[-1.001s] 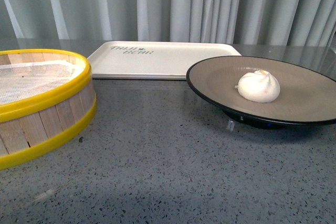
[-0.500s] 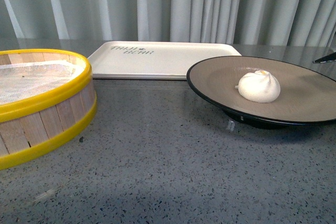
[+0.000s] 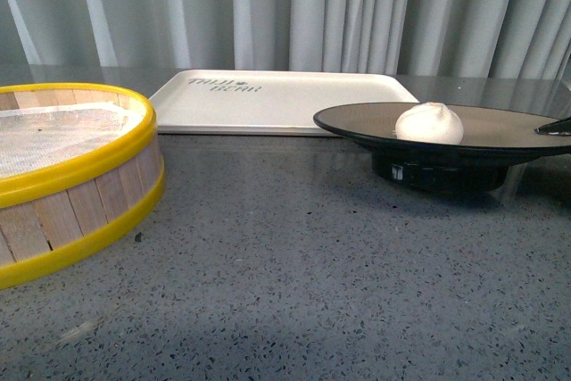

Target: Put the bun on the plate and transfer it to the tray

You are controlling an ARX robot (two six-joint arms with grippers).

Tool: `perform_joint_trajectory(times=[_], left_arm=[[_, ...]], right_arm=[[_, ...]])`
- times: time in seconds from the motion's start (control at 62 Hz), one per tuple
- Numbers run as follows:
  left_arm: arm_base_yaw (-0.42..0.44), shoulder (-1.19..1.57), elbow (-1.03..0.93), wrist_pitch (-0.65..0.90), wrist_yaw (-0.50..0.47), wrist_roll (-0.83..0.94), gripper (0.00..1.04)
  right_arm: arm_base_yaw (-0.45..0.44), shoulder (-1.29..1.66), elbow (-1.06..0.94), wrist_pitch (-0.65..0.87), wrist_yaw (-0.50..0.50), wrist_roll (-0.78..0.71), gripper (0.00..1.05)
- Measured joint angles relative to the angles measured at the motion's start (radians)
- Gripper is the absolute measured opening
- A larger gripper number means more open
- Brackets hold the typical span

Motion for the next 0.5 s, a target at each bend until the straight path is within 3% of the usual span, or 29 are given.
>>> perform_joint_trajectory(times=[0.5], left_arm=[[0.0, 0.0, 0.0, 0.0, 0.0, 0.0, 0.98]], right_arm=[[-0.035, -0.019, 0.167, -0.006, -0.056, -0.067, 0.02]])
